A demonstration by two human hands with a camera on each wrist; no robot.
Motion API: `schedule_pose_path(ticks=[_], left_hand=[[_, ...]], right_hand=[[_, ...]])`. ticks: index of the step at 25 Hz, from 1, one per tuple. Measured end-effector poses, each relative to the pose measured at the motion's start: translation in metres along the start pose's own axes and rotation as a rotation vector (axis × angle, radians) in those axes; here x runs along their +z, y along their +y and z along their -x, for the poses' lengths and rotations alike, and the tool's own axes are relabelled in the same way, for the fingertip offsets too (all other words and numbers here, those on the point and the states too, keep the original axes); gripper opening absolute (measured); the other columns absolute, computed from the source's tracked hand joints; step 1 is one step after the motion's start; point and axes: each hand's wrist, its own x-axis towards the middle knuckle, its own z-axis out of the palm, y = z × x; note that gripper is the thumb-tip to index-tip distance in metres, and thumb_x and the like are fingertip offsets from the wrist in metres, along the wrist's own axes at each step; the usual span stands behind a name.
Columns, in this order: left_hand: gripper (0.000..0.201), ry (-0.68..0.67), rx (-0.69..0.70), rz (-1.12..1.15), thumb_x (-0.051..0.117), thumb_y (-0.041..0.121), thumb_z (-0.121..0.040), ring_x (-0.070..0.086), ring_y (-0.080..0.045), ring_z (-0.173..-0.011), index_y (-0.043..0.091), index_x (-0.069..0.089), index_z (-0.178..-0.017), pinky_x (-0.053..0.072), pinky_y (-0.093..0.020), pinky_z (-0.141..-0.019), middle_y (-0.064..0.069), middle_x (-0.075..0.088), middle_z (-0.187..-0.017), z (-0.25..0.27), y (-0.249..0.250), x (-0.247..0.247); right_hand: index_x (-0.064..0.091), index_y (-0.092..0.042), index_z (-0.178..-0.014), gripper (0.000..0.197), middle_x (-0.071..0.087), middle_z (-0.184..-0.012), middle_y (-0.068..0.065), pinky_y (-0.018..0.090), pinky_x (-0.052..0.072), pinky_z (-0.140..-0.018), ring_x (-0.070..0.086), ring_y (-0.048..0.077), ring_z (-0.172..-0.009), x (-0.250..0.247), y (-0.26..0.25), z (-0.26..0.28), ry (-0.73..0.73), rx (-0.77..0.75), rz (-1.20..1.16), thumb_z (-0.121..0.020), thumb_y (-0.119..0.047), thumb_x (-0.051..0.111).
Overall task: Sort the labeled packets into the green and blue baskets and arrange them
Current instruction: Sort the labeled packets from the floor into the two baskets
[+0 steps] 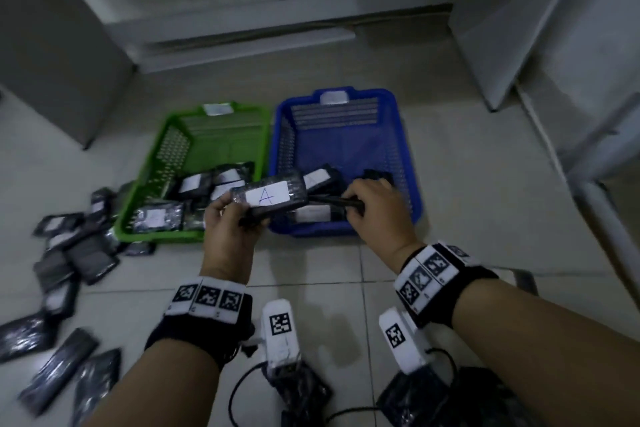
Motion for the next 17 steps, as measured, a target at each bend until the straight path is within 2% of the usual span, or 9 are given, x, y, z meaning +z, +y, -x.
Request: schedule_pose_path(ticks=[3, 5, 7, 9, 10, 12, 13, 15, 17], left_hand=[[0.021, 0.1, 0.06, 0.007, 0.046, 0.0, -0.092, 0.06, -0.022, -0.079, 0.015, 0.045, -0.107, 0.054, -0.029, -0.057, -0.009, 0.06, -0.089, -0.008, 0.03, -0.017], [0.021, 0.16, 0.085, 0.018, 0.046, 0.0, -0.092, 0.061, -0.02, -0.079, 0.019, 0.048, -0.102, 0.054, -0.03, -0.065, -0.004, 0.061, -0.086, -0.011, 0.052, -0.034], [0.025, 0.149, 0.123, -0.024, 0.048, 0.006, -0.092, 0.063, -0.016, -0.084, 0.017, 0.049, -0.114, 0.056, -0.029, -0.071, -0.001, 0.062, -0.094, -0.014, 0.069, -0.054], [0.029, 0.172, 0.158, -0.062, 0.048, 0.004, -0.092, 0.065, -0.012, -0.086, 0.007, 0.05, -0.121, 0.057, -0.027, -0.071, 0.002, 0.065, -0.1, -0.021, 0.077, -0.077], [0.024, 0.188, 0.175, -0.066, 0.047, 0.001, -0.092, 0.065, -0.014, -0.087, 0.004, 0.054, -0.114, 0.057, -0.028, -0.071, -0.001, 0.066, -0.106, -0.025, 0.081, -0.088], [0.02, 0.222, 0.18, -0.038, 0.047, -0.001, -0.092, 0.062, -0.022, -0.091, 0.013, 0.058, -0.101, 0.056, -0.03, -0.071, -0.016, 0.057, -0.119, -0.032, 0.083, -0.104], [0.02, 0.235, 0.172, -0.022, 0.048, 0.002, -0.093, 0.061, -0.025, -0.092, 0.015, 0.059, -0.102, 0.056, -0.029, -0.07, -0.02, 0.056, -0.118, -0.034, 0.082, -0.111], [0.025, 0.247, 0.158, 0.02, 0.049, 0.006, -0.094, 0.061, -0.025, -0.09, 0.012, 0.056, -0.117, 0.056, -0.027, -0.067, -0.018, 0.06, -0.11, -0.041, 0.083, -0.126], [0.03, 0.254, 0.145, 0.063, 0.05, 0.007, -0.094, 0.061, -0.025, -0.09, 0.011, 0.054, -0.123, 0.055, -0.028, -0.068, -0.016, 0.061, -0.109, -0.048, 0.083, -0.137]], right_hand=[[0.059, -0.016, -0.082, 0.012, 0.06, -0.081, -0.001, 0.039, 0.044, -0.068, 0.052, 0.027, -0.083, 0.019, -0.026, -0.019, -0.023, -0.038, -0.046, -0.074, -0.009, 0.064], [0.058, -0.015, -0.081, 0.011, 0.059, -0.079, 0.001, 0.04, 0.043, -0.066, 0.052, 0.029, -0.081, 0.028, -0.047, -0.037, -0.014, -0.086, -0.048, -0.074, -0.009, 0.064], [0.057, -0.014, -0.08, 0.01, 0.058, -0.08, 0.002, 0.041, 0.044, -0.066, 0.051, 0.029, -0.082, 0.04, -0.07, -0.055, -0.022, -0.141, -0.057, -0.074, -0.008, 0.064], [0.056, -0.013, -0.081, 0.01, 0.058, -0.083, 0.003, 0.039, 0.044, -0.067, 0.05, 0.027, -0.085, 0.057, -0.094, -0.075, -0.043, -0.188, -0.047, -0.076, -0.008, 0.062], [0.055, -0.013, -0.083, 0.01, 0.057, -0.086, 0.003, 0.037, 0.043, -0.067, 0.049, 0.025, -0.088, 0.068, -0.105, -0.084, -0.053, -0.208, -0.032, -0.077, -0.009, 0.062], [0.053, -0.013, -0.085, 0.011, 0.056, -0.09, 0.003, 0.032, 0.039, -0.065, 0.048, 0.024, -0.091, 0.088, -0.124, -0.102, -0.088, -0.247, 0.03, -0.078, -0.011, 0.062], [0.053, -0.013, -0.086, 0.011, 0.056, -0.092, 0.004, 0.031, 0.037, -0.065, 0.047, 0.024, -0.092, 0.097, -0.132, -0.109, -0.113, -0.262, 0.066, -0.079, -0.011, 0.061], [0.052, -0.011, -0.087, 0.011, 0.055, -0.095, 0.006, 0.033, 0.038, -0.065, 0.047, 0.025, -0.094, 0.115, -0.147, -0.121, -0.153, -0.287, 0.147, -0.08, -0.008, 0.059], [0.053, -0.008, -0.09, 0.013, 0.054, -0.097, 0.009, 0.034, 0.035, -0.062, 0.047, 0.028, -0.096, 0.13, -0.156, -0.127, -0.188, -0.33, 0.252, -0.08, -0.003, 0.058]])
